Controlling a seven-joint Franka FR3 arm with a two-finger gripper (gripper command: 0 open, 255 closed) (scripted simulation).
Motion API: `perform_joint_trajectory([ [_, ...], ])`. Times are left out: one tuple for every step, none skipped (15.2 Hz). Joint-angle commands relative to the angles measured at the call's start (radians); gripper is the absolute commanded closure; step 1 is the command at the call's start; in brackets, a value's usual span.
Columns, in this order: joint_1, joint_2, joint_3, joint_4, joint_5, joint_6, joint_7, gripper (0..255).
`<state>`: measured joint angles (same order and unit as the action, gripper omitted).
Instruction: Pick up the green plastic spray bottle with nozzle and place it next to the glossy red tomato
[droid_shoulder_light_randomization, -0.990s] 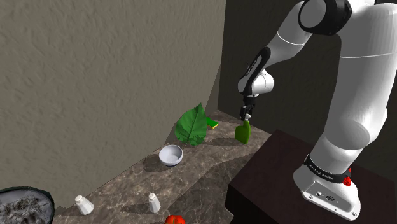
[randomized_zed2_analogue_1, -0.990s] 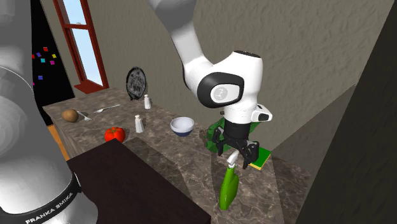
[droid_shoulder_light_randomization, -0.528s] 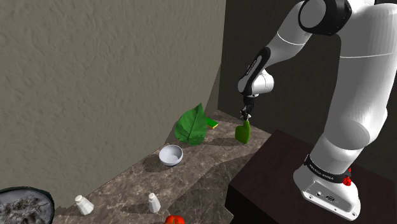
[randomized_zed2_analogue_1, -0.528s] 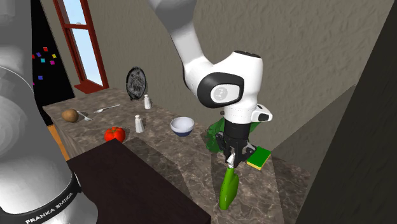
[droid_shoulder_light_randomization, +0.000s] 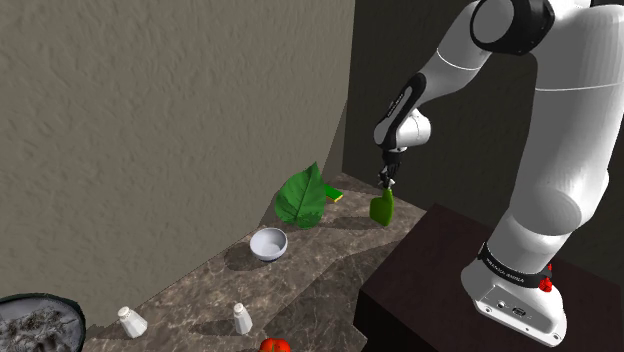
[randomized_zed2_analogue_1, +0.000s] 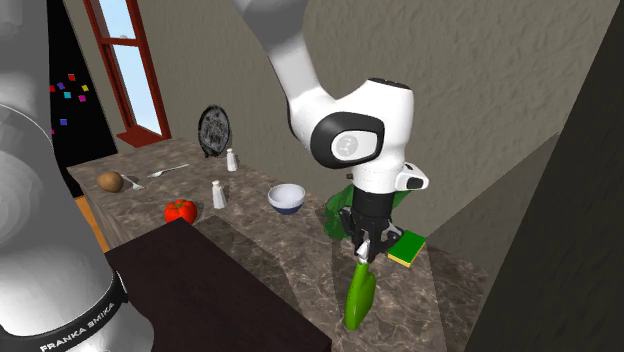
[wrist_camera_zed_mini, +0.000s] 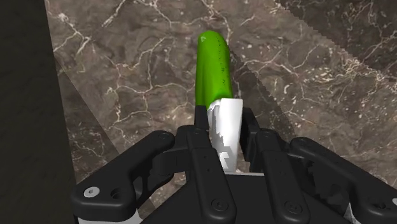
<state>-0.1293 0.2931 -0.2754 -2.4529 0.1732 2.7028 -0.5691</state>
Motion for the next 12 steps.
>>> perform_joint_trajectory([
  [0.007,-0.022,-0.009,-0.004,-0.014,-0.018,0.011,255],
  [0.012,-0.037,-0.015,-0.005,-0.024,-0.03,0.018,255],
  [0.015,-0.051,-0.02,-0.007,-0.034,-0.042,0.025,255],
  [0.019,-0.065,-0.026,-0.008,-0.043,-0.055,0.032,255],
  [0.022,-0.08,-0.03,-0.008,-0.053,-0.068,0.039,255],
  [0.025,-0.094,-0.035,-0.009,-0.063,-0.08,0.046,255],
  [0.027,-0.108,-0.039,-0.009,-0.072,-0.093,0.052,255],
  [0.029,-0.122,-0.043,-0.009,-0.082,-0.106,0.059,255],
  [0.031,-0.135,-0.046,-0.009,-0.091,-0.119,0.065,255],
  [0.033,-0.149,-0.049,-0.009,-0.1,-0.133,0.072,255],
  [0.035,-0.163,-0.052,-0.008,-0.108,-0.146,0.078,255],
  [0.036,-0.176,-0.054,-0.007,-0.117,-0.16,0.084,255],
])
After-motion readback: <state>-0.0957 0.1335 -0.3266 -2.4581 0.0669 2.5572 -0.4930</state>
